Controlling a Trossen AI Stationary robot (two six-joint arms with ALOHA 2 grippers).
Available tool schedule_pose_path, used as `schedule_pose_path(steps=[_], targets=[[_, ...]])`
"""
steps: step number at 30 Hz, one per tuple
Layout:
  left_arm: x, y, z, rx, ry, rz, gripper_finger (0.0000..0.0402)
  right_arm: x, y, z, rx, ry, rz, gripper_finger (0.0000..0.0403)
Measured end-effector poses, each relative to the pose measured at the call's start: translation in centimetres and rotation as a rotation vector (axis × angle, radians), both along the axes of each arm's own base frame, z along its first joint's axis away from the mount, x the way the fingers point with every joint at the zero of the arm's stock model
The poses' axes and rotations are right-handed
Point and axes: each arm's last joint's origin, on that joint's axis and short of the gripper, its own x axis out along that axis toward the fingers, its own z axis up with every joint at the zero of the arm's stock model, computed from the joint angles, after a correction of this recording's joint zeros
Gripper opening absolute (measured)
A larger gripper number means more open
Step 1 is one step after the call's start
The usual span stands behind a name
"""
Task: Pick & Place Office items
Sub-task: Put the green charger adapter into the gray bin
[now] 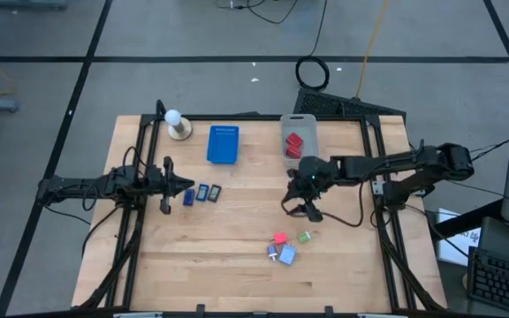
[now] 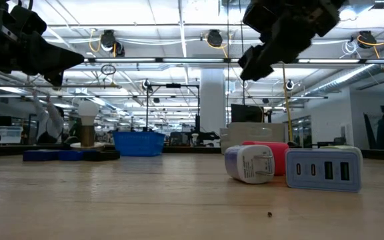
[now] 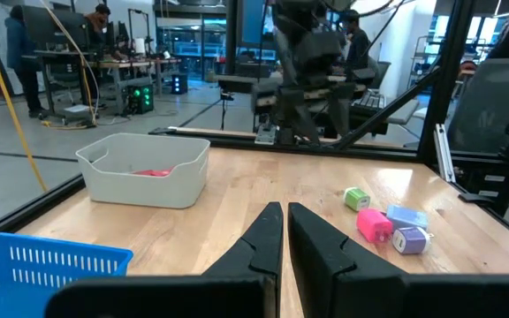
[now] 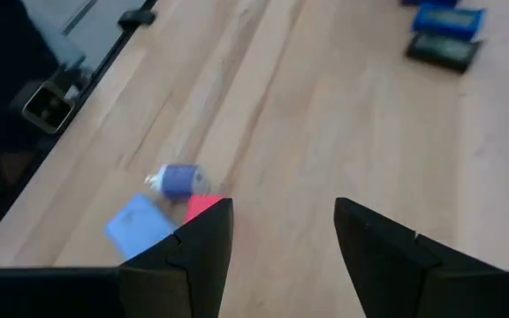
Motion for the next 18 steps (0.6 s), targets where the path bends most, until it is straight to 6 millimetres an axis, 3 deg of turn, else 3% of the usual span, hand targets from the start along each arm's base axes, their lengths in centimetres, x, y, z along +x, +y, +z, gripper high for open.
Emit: schedule_pose_path(steps=[8, 18], targets=[[0.0, 0.0, 0.0, 0.0, 0.0, 0.0, 0.0021, -1.1, 2.8, -2.9, 0.013, -0.024, 0.092, 0.019], [0.0, 0.0, 0.0, 0.0, 0.0, 0.0, 0.0021, -1.6, 4.8, -2.5, 0.192, -0.468, 0.099, 0.0184]])
